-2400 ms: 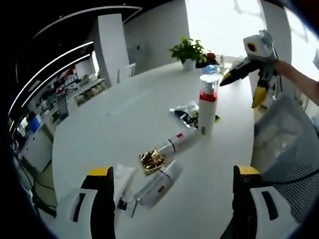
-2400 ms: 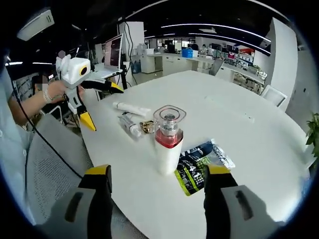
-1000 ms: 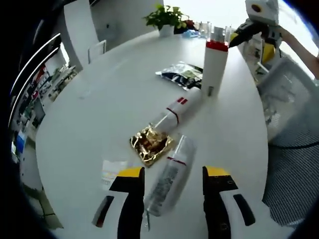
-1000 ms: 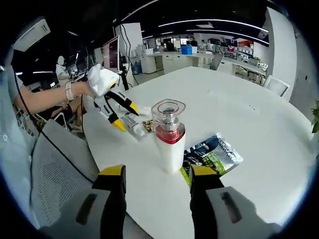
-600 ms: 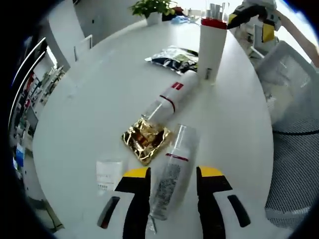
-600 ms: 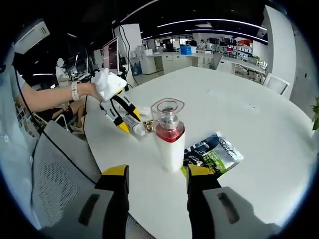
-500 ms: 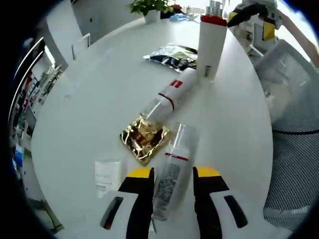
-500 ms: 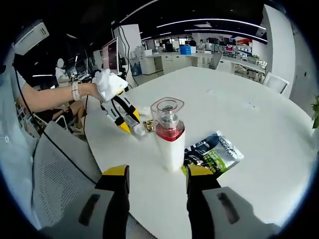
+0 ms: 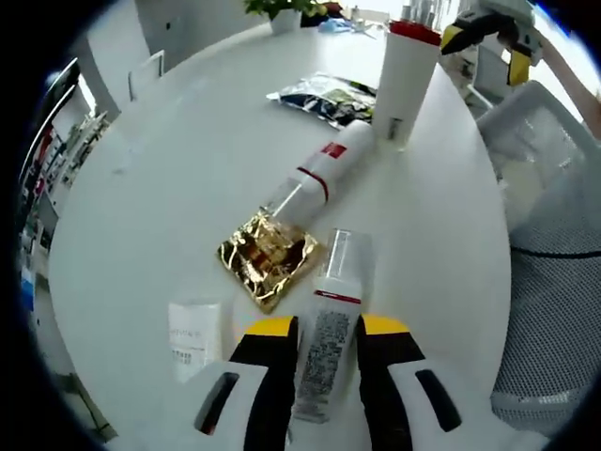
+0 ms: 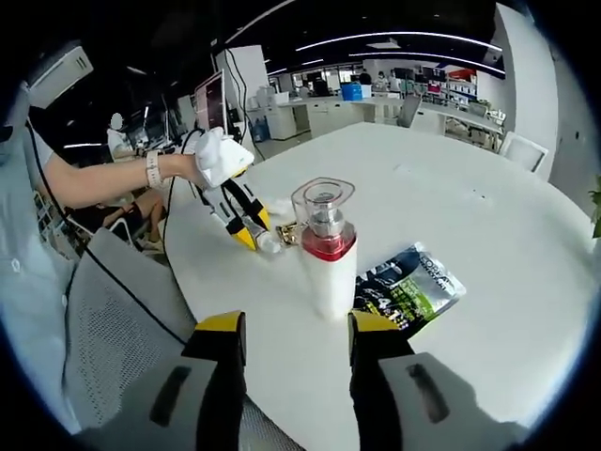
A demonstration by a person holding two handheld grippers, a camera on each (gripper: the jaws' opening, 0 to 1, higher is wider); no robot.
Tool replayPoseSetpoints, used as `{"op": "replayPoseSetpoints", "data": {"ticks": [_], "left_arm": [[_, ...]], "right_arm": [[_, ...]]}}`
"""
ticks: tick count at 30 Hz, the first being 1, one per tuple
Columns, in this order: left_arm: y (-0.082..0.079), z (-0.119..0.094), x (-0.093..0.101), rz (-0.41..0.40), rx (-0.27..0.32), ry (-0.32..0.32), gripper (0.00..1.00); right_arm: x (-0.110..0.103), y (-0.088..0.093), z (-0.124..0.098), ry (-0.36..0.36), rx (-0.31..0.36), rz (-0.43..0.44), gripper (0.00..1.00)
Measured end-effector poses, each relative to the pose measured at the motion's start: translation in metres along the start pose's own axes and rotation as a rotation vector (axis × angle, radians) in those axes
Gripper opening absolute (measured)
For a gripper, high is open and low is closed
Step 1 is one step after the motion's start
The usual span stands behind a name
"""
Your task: Arrange the skincare products in the storage area until every visible bottle or jar stands upright without overlapping.
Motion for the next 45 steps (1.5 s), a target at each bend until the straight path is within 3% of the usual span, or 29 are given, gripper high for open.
{"op": "replayPoseSetpoints", "data": {"ticks": [8, 13, 26, 33, 37, 42, 45], "left_arm": [[-0.001, 0.001, 0.002, 0.0, 0.029, 0.003, 0.18], [-0.001, 0.001, 0.004, -0.06, 0.031, -0.017, 0.17], [0.001, 0.001, 0.031, -0.093, 0.012, 0.054, 0.16], [-0.015, -0.003, 0.049, -0.142, 0.142, 0.065, 0.16], [-0.022, -0.008, 0.059, -0.135, 0.197, 0.052, 0.16], [-0.035, -0.019, 0.07, -0.122, 0.288, 0.029, 0.16], [-0.04, -0.025, 0.075, -0.121, 0.314, 0.02, 0.16]], "right_arm": [[-0.004, -0.003, 0.002, -0.016, 0.008, -0.004, 0.43], [-0.006, -0.003, 0.002, -0.019, 0.01, -0.008, 0.43], [-0.023, 0.001, 0.01, -0.056, 0.015, 0.012, 0.41], [-0.035, 0.005, 0.014, -0.099, 0.037, 0.081, 0.39], [-0.044, 0.005, 0.015, -0.15, 0.052, 0.098, 0.41], [-0.045, 0.0, 0.018, -0.155, 0.093, 0.167, 0.36], [-0.048, -0.003, 0.019, -0.168, 0.104, 0.199, 0.34]]}}
Point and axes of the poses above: the point that each gripper's makers call its tool centre point, and the gripper's own axes: z roughly forward along the fingers, x roughly to its right, y roughly out of its underside, the point moved 4 cm from there along -z, roughly backward along the fingers, and after that the axes turned 7 degrees about y, right-handed, at the moved point
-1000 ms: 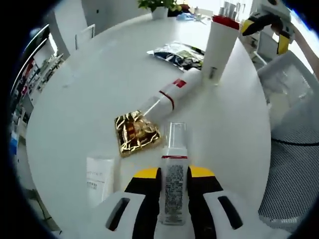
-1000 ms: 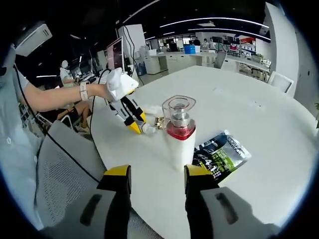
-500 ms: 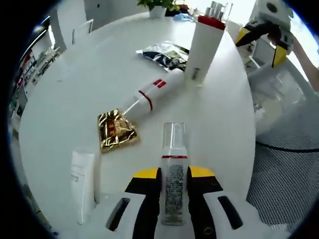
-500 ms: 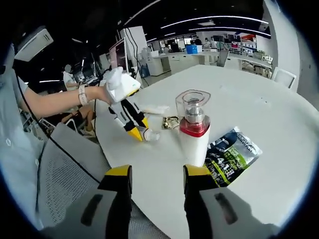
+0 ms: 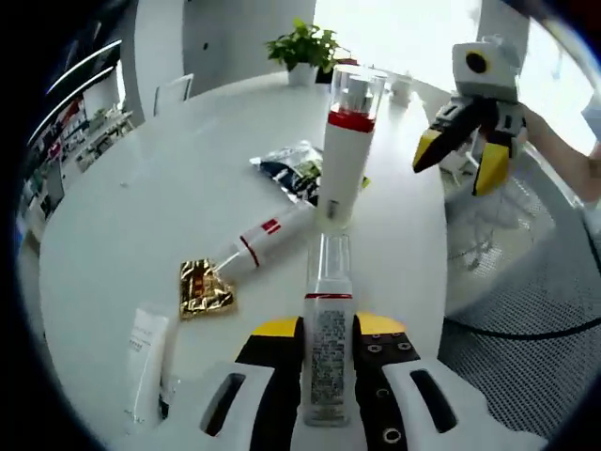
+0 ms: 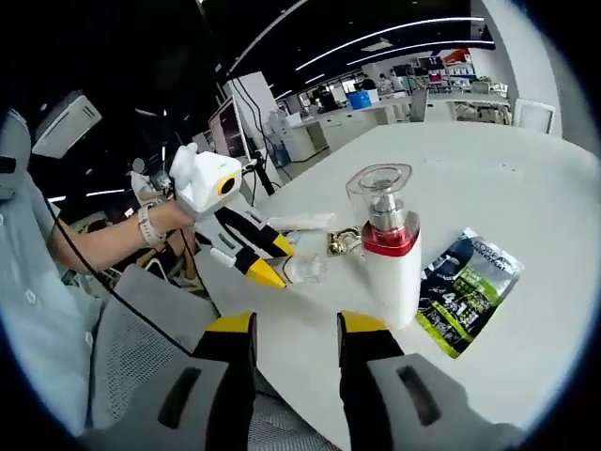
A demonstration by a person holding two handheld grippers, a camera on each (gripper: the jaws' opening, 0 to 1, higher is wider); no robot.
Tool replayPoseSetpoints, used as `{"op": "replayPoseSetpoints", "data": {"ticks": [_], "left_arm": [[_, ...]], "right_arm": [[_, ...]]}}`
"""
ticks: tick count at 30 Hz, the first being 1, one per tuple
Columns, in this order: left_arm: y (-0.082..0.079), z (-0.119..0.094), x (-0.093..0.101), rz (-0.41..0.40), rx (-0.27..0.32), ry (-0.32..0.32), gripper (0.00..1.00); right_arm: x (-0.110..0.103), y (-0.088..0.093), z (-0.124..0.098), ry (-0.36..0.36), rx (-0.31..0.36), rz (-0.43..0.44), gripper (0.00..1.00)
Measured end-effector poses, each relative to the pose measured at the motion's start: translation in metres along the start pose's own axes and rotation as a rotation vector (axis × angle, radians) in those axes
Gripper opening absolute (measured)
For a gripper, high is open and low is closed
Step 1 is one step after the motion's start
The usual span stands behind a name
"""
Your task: Arrange the skincare products in the storage area until every visible bottle or jar stands upright without overlapping.
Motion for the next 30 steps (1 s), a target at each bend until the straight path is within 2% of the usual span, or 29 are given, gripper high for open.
{"op": "replayPoseSetpoints", "data": {"ticks": [3, 5, 8, 10, 12, 15, 20, 25, 26, 30], "left_arm": [[-0.007, -0.006, 0.004, 0.005, 0.039, -0.016, 0.16], [-0.013, -0.009, 0.007, 0.004, 0.08, -0.022, 0.16], [-0.02, -0.014, 0.013, 0.007, 0.123, -0.024, 0.16], [-0.026, -0.016, 0.017, 0.022, 0.162, -0.031, 0.16], [-0.03, -0.018, 0.02, 0.015, 0.192, -0.031, 0.16], [-0.036, -0.019, 0.025, -0.004, 0.235, -0.007, 0.16], [-0.047, -0.022, 0.031, 0.02, 0.297, -0.014, 0.16], [-0.054, -0.025, 0.043, 0.014, 0.367, 0.034, 0.16], [-0.054, -0.025, 0.043, 0.012, 0.379, 0.043, 0.16], [-0.058, -0.027, 0.051, 0.0, 0.415, 0.091, 0.16]], "right_arm": [[-0.002, -0.001, 0.003, 0.019, 0.0, -0.004, 0.35], [-0.002, -0.004, 0.005, 0.032, 0.028, 0.018, 0.34], [-0.005, -0.008, 0.007, 0.009, 0.074, 0.087, 0.33], [-0.006, -0.007, 0.009, -0.006, 0.071, 0.103, 0.34], [-0.006, -0.009, 0.01, -0.003, 0.091, 0.112, 0.33], [-0.008, -0.014, 0.012, -0.028, 0.131, 0.173, 0.32], [-0.006, -0.023, 0.014, -0.048, 0.185, 0.23, 0.33], [-0.012, -0.031, 0.013, -0.11, 0.239, 0.261, 0.31], [-0.012, -0.035, 0.012, -0.113, 0.272, 0.275, 0.3], [-0.013, -0.037, 0.012, -0.118, 0.277, 0.271, 0.3]]}}
Point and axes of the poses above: the point that each gripper's makers call its tool centre point, and the gripper's own axes: z roughly forward along the fingers, x roughly to its right, y roughly out of its underside, the point moved 4 cm from there along -z, roughly backward along the fingers, and after that the axes turned 7 degrees about y, right-handed, at the moved point
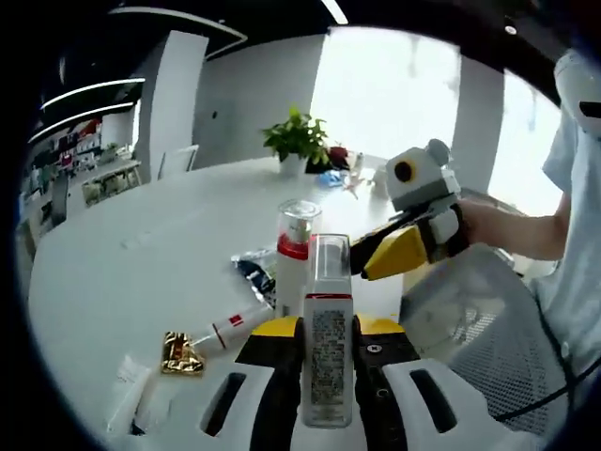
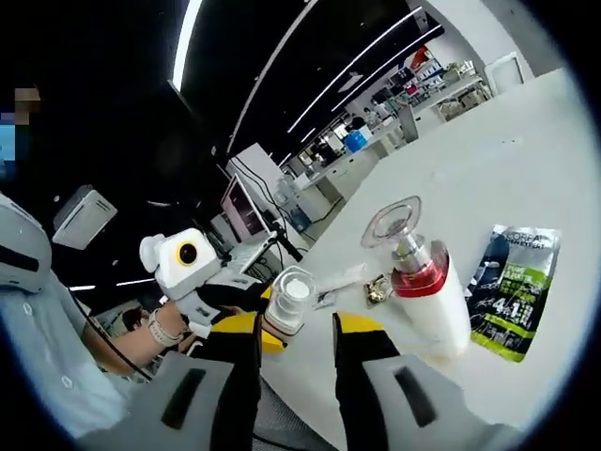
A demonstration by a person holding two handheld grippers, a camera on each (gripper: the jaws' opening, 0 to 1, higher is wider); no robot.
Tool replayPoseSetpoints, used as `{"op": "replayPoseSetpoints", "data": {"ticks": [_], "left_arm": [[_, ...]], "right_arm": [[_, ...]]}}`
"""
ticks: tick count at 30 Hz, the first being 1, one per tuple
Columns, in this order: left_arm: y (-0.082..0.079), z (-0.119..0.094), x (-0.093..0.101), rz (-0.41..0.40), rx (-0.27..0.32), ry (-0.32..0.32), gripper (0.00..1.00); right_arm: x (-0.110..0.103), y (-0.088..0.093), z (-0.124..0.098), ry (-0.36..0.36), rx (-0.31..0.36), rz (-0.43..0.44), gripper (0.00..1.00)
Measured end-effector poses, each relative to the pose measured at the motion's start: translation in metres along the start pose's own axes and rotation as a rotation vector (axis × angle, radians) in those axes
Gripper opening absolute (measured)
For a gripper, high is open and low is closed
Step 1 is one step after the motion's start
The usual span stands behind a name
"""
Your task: Arrange the skincare products in the storage area until every visible bottle or jar stands upright without overlapping.
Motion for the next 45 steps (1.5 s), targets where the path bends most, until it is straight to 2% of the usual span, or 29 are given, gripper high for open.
{"op": "replayPoseSetpoints", "data": {"ticks": [1, 4, 6, 9, 12, 14, 19, 22, 24, 26, 30, 37, 45], "left_arm": [[-0.002, -0.001, 0.001, -0.002, 0.01, 0.004, 0.16], [-0.007, -0.001, 0.003, -0.011, 0.04, 0.02, 0.16], [-0.008, -0.001, 0.005, -0.012, 0.05, 0.033, 0.16], [-0.009, 0.0, 0.008, -0.019, 0.067, 0.053, 0.16], [-0.007, 0.001, 0.007, -0.004, 0.049, 0.05, 0.16], [-0.005, 0.002, 0.005, -0.005, 0.042, 0.048, 0.16], [0.004, 0.01, 0.002, 0.051, -0.038, 0.015, 0.16], [0.005, 0.013, 0.0, 0.065, -0.059, -0.004, 0.16], [0.009, 0.015, -0.004, 0.124, -0.114, -0.043, 0.16], [0.012, 0.019, -0.005, 0.151, -0.155, -0.064, 0.16], [0.015, 0.027, -0.004, 0.142, -0.162, -0.072, 0.16], [0.022, 0.037, -0.013, 0.144, -0.192, -0.094, 0.16], [0.036, 0.046, -0.023, 0.119, -0.22, -0.109, 0.17]], "right_arm": [[-0.001, 0.0, 0.0, -0.01, -0.002, 0.0, 0.3], [-0.009, -0.008, -0.001, -0.062, 0.058, 0.056, 0.27], [-0.009, -0.013, -0.003, -0.066, 0.087, 0.073, 0.27], [-0.011, -0.015, -0.002, -0.079, 0.084, 0.061, 0.26], [-0.014, -0.015, -0.001, -0.082, 0.078, 0.047, 0.22], [-0.014, -0.014, 0.001, -0.065, 0.065, 0.008, 0.22], [-0.015, -0.012, 0.006, -0.014, 0.012, -0.105, 0.21], [-0.017, -0.013, 0.01, 0.02, 0.004, -0.179, 0.21], [-0.013, -0.011, 0.012, 0.041, -0.017, -0.242, 0.21], [-0.011, -0.009, 0.014, 0.053, -0.032, -0.297, 0.21], [-0.009, -0.008, 0.016, 0.076, -0.037, -0.321, 0.2], [-0.006, -0.004, 0.025, 0.135, -0.089, -0.49, 0.21], [0.002, 0.006, 0.036, 0.147, -0.13, -0.555, 0.21]]}}
Point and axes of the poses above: the point that each gripper's makers call its tool centre point, and the gripper's own axes: z roughly forward along the fingers, x roughly to its right, y roughly out of its underside, the point moved 4 cm from there along -z, roughly backward along the fingers, and after that the axes turned 7 degrees about y, right-handed, at the moved point
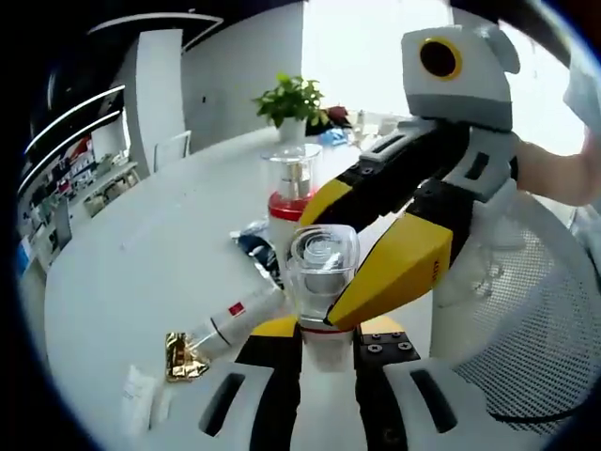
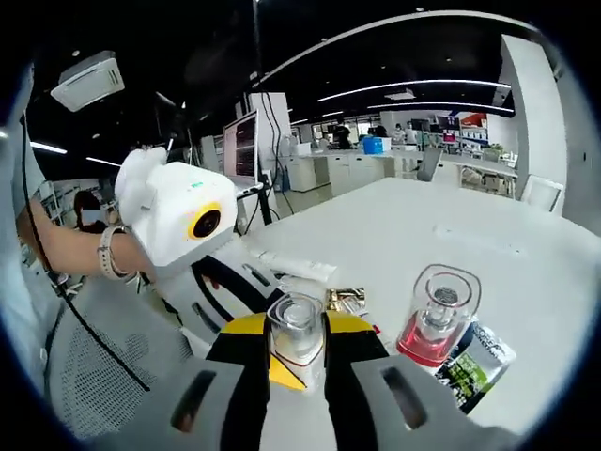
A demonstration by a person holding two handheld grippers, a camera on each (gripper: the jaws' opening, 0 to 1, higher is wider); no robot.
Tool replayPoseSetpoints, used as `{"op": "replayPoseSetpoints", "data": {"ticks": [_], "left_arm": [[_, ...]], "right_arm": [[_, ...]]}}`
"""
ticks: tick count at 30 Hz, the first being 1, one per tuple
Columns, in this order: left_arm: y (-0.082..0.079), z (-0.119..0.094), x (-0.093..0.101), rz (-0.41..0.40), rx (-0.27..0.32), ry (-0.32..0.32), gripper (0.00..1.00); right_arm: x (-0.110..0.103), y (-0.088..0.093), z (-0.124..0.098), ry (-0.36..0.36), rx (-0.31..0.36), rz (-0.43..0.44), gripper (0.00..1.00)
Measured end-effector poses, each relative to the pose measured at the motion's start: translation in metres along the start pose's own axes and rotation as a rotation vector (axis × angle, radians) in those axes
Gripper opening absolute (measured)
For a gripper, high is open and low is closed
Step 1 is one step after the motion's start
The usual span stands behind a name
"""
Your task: Arrange the skincare products in the storage area until every visible bottle or jar stands upright without overlapping.
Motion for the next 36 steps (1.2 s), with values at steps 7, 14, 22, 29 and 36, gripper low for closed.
{"op": "replayPoseSetpoints", "data": {"ticks": [7, 14, 22, 29, 36], "left_arm": [[0.014, 0.007, -0.002, 0.012, -0.03, 0.005, 0.17], [0.018, 0.012, -0.006, 0.012, -0.018, 0.016, 0.17], [0.02, 0.013, -0.008, 0.065, -0.006, 0.007, 0.18], [0.024, 0.014, -0.008, 0.101, -0.043, 0.007, 0.28], [0.025, 0.009, -0.016, 0.061, -0.042, -0.029, 0.28]], "right_arm": [[-0.002, 0.013, 0.006, 0.004, -0.05, -0.023, 0.21], [-0.003, 0.018, 0.009, 0.019, -0.042, -0.035, 0.22], [-0.003, 0.017, 0.008, 0.017, -0.021, -0.018, 0.23], [0.0, 0.019, 0.004, 0.022, -0.026, 0.008, 0.29], [0.001, 0.024, -0.005, 0.021, -0.047, -0.003, 0.31]]}}
Point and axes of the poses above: the point that each gripper's makers call its tool centre point, and the gripper's own axes: z roughly forward along the fingers, x roughly to its right, y roughly out of its underside, the point moved 4 cm from there along -z, roughly backward along the fingers, and after that the axes turned 7 degrees about y, right-handed, at the moved point
